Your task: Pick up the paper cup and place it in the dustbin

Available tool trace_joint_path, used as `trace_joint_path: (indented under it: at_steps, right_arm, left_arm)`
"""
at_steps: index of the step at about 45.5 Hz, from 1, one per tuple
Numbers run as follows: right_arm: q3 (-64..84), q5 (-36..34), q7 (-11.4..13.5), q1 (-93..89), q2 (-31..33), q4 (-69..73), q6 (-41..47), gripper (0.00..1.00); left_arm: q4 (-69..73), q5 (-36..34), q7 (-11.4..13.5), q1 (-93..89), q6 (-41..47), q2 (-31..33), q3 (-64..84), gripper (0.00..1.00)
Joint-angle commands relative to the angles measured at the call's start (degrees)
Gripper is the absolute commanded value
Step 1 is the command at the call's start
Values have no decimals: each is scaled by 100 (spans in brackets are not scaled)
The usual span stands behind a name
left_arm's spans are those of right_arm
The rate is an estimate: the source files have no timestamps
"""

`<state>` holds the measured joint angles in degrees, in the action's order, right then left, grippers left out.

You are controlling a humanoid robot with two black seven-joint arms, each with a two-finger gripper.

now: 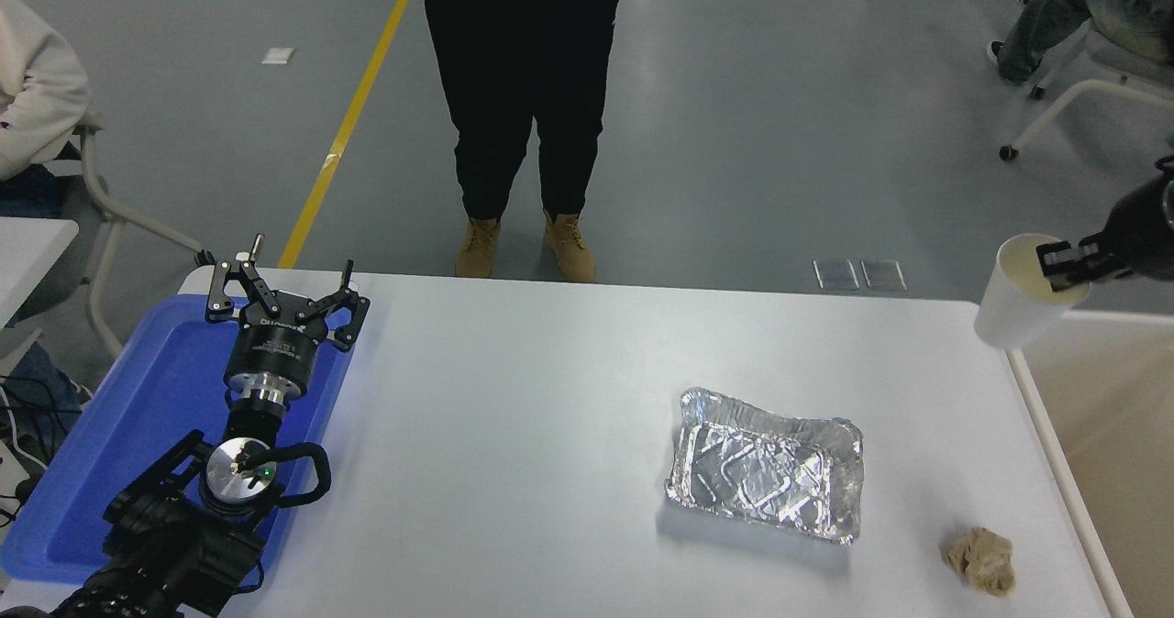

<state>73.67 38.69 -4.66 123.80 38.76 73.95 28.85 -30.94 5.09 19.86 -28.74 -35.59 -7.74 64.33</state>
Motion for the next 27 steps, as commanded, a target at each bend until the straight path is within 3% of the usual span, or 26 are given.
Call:
trace_joint_path:
  at_steps: [1,27]
  right_arm:
    - [429,-45,27,997,27,392,279,0]
    - [833,51,62,1850,53,594,605,0]
  left_arm:
    - [0,0,0,0,0,0,1,100]
    - [0,0,0,0,9,0,1,100]
